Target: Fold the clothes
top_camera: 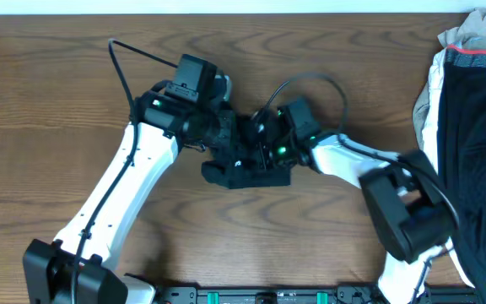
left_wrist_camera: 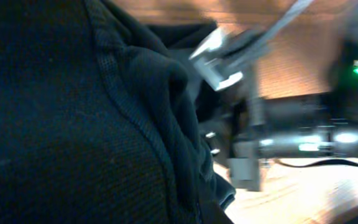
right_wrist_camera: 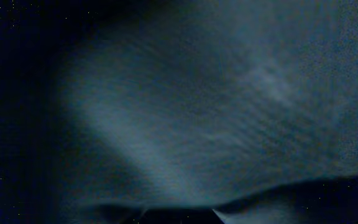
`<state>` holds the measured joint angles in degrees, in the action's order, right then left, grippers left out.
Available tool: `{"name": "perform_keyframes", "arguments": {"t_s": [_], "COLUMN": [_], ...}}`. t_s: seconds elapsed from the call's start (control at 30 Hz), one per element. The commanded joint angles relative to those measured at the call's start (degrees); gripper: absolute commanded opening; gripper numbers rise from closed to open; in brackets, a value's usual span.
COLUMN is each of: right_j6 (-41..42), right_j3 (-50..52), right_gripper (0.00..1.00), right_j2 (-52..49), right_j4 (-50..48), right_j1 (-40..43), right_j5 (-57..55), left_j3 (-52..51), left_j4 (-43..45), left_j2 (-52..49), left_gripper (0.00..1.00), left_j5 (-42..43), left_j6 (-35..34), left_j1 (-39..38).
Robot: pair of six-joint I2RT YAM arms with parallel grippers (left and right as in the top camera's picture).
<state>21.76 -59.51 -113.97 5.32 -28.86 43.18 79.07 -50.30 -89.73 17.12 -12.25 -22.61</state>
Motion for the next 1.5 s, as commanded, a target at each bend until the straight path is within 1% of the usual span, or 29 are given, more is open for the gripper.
{"name": "perform_keyframes", "arguments": {"t_s": [0.0,0.17,0.23,0.27,0.33,0.37,0.5,0.57,0.73,0.8,0.87,0.9,0.97,1.1,1.2,1.27,1.33,1.43,1.47], "right_j6": [1.36,1.31,1.36,1.36,1.36,1.36,1.33,0.96,-1.25,-1.27,-2.4,-2.93,-3.82,-6.25,-6.86,-7.72,-11.23,-19.5,-20.24], "right_j3": [0.04,0.04,0.04,0.04,0.04,0.04,0.04,0.04,0.04,0.04,0.04,0.04,0.04,0.04,0.04,0.04,0.04,0.04,0.04], "right_gripper": [0.01,0.01,0.04,0.05,0.05,0.07,0.09,0.1,0.11,0.1,0.09,0.09,0.08,0.08,0.09,0.09,0.09,0.09,0.08], "right_j2": [-0.83,-0.76,-0.07,0.42,2.27,3.34,9.22,11.41,14.29,14.32,14.32,14.32,14.32,14.32,14.32,14.34,14.62,15.76,16.28], "right_j4": [0.04,0.42,1.99,2.82,5.49,6.99,14.49,16.26,18.64,19.61,20.63,21.22,22.69,24.35,24.96,24.96,24.83,23.98,23.69], "right_j1": [0.09,2.08,4.04,5.16,8.0,9.27,15.39,17.53,21.03,21.2,21.16,21.07,20.98,21.03,21.03,21.09,21.09,20.85,20.68], "right_j5": [4.35,5.05,6.27,7.21,8.31,8.24,6.67,5.88,5.7,5.7,5.64,5.4,4.46,1.14,-1.44,-0.92,3.58,15.15,17.27], "left_j3": [1.11,1.11,1.11,1.09,1.09,1.09,1.09,1.09,1.09,1.09,1.09,1.09,1.09,1.99,4.02,5.6,6.75,7.52,7.52], "left_j4": [0.83,2.14,1.66,1.53,1.51,1.55,3.15,4.33,8.66,9.92,10.84,11.23,12.24,13.25,11.69,10.27,8.35,4.61,3.23], "left_j2": [0.52,-1.22,-2.56,-3.39,-5.07,-5.9,-8.98,-9.84,-12.55,-14.21,-15.96,-16.68,-17.55,-16.28,-13.88,-11.63,-8.83,-4.31,-2.89], "left_gripper": [0.06,0.06,0.06,0.06,0.06,0.06,0.06,0.06,0.17,0.27,0.41,0.47,0.52,0.52,0.52,0.52,0.52,0.54,0.54], "left_j5": [-2.43,-8.74,-10.16,-10.16,-10.16,-10.16,-10.1,-10.12,-10.14,-10.12,-10.1,-9.88,-9.05,-7.67,-7.74,-7.82,-9.49,-13.33,-13.84], "left_j6": [-0.59,-0.85,-1.2,-1.2,-1.18,-1.16,-1.18,-1.2,-4.04,-4.98,-6.14,-6.29,-6.29,-6.29,-6.27,-5.75,-5.62,-5.64,-5.6], "left_j1": [-2.69,-7.69,-8.52,-8.72,-8.76,-8.76,-9.31,-10.14,-13.55,-14.64,-15.61,-16.04,-16.94,-17.75,-17.51,-16.76,-15.28,-11.85,-10.29]}}
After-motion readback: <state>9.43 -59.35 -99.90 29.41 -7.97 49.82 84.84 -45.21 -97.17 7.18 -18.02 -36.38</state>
